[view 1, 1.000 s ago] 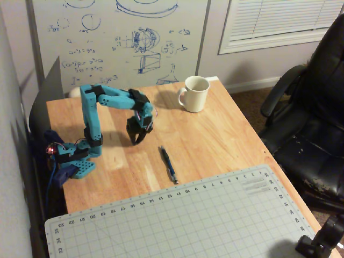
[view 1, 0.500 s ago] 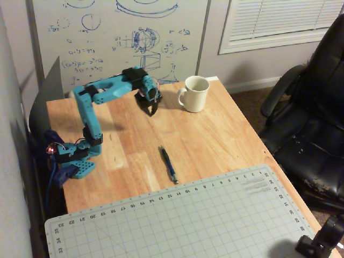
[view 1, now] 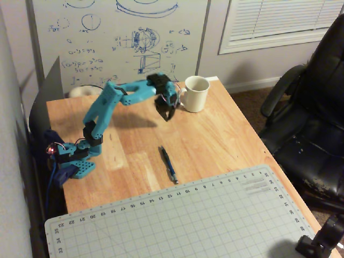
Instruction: Touch the pen.
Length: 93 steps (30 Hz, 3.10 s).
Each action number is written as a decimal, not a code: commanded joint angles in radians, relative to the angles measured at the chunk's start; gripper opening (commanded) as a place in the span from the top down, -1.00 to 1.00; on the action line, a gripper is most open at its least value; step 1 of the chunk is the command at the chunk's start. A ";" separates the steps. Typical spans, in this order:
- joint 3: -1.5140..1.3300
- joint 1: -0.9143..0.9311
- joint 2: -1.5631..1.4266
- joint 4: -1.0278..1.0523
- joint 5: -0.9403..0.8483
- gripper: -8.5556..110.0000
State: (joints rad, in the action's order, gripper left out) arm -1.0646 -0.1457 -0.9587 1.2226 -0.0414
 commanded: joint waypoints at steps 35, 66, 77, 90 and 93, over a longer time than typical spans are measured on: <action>0.264 0.382 -0.322 0.502 -0.212 0.85; -0.509 0.362 -0.683 -0.021 -0.235 0.85; -0.607 0.362 -0.583 -0.137 -0.236 0.85; -0.594 0.362 -0.451 -0.250 -0.236 0.85; -0.609 0.364 -0.451 -0.249 -0.236 0.85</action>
State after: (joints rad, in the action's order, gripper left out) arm -1.6858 0.2194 -1.3852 0.9817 -0.2623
